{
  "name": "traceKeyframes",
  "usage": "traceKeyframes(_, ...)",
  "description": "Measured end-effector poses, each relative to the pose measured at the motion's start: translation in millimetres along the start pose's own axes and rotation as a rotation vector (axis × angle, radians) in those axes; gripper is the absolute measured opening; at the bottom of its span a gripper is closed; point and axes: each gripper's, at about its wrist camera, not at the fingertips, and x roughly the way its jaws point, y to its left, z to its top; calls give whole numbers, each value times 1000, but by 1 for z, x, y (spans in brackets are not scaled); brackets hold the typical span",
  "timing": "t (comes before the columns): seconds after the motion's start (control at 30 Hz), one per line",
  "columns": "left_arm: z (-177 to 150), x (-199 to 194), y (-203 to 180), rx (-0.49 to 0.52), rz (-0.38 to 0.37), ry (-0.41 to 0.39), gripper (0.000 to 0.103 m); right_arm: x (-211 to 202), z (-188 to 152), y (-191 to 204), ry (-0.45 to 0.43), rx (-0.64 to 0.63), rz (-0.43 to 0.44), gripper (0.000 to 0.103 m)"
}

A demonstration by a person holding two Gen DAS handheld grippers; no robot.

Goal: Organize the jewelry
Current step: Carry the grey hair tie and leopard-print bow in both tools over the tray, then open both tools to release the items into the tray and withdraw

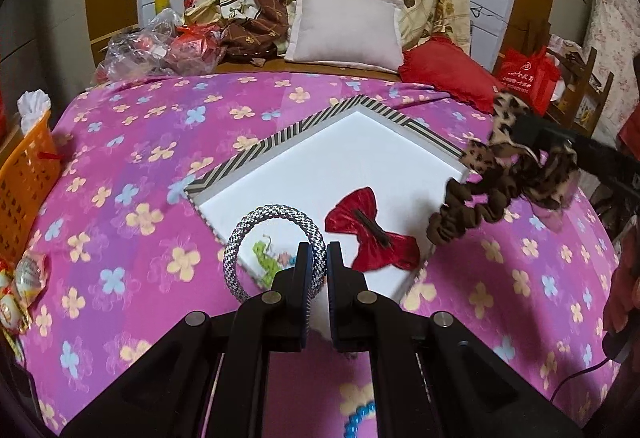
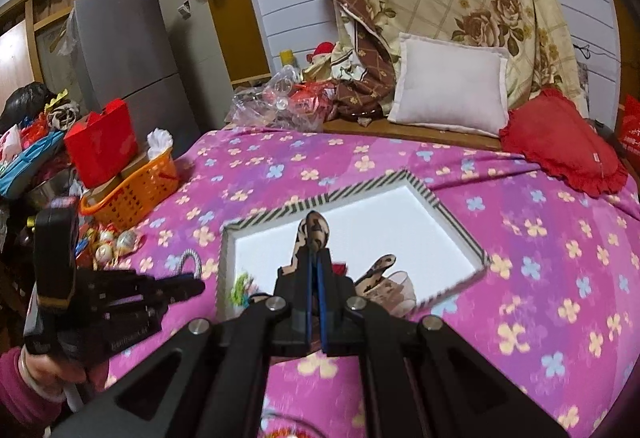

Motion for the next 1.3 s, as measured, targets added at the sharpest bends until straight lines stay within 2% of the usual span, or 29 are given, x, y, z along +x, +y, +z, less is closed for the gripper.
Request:
traceKeyframes(0.2,7,28,2,-10,21,26,1,51,13,-16,38,31,-21,2)
traceKeyframes(0.43,5,60,13,-50,51,59,1,97,6,-44,87,70,-51,2)
traceKeyframes(0.87,-7,86,9,-77,62,103,1,130,-37,-85,221,161,-75,4)
traceKeyframes(0.93,-7,86,10,-77,71,100,7,128,-39,-86,225,170,-84,16)
traceKeyframes(1.0,-7,83,11,-85,70,90,29,122,-40,-85,212,166,-89,27)
traceKeyframes(1.1,-7,76,15,-111,52,58,47,108,-38,-83,184,158,-93,47)
traceKeyframes(1.3,-9,57,12,-101,60,34,49,77,-40,-66,151,117,-84,54)
